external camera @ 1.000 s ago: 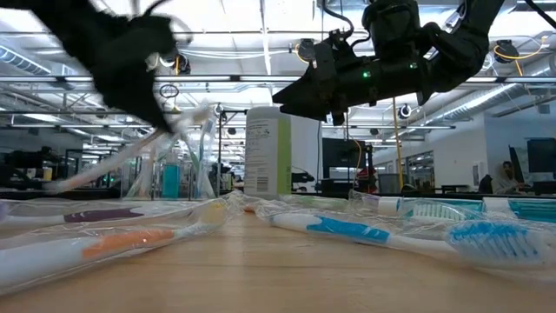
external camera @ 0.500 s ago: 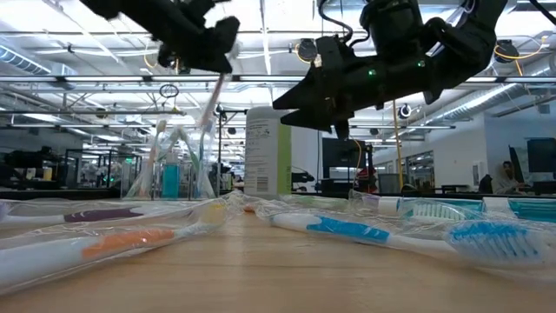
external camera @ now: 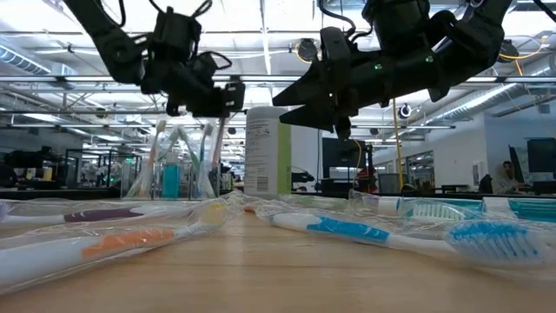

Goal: Pick & Place toothbrushing station
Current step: Put the left orange toothbrush into the transparent organizer

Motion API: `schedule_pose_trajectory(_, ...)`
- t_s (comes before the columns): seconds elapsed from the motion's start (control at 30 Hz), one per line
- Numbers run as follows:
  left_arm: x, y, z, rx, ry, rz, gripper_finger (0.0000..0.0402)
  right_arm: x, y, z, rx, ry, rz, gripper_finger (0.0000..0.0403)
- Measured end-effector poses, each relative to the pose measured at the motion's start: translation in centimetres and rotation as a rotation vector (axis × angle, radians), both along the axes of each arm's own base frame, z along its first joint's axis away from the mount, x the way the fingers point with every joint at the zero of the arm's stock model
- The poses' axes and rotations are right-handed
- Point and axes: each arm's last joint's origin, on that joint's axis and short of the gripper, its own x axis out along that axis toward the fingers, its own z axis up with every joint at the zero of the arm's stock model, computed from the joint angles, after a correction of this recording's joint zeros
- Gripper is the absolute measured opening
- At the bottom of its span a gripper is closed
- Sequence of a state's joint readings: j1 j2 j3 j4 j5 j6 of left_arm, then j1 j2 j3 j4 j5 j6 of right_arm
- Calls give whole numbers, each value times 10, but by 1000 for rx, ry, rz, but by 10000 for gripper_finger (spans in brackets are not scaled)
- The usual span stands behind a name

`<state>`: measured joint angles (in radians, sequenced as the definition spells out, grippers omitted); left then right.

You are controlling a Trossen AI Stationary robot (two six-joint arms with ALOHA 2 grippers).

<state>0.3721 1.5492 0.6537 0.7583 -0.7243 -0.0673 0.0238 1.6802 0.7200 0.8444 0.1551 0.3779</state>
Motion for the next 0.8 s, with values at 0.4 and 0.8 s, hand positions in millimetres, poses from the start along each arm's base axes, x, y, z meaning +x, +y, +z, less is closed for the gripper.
schedule_pose_trajectory(0.4,8,-9,-19,-2,141,-28,39,0,-1,0,-50,4,5,199)
schedule_pose_trajectory(0.8,10,-26,-26,26,375,125,89,1,-3,3,-168,-10,21,199)
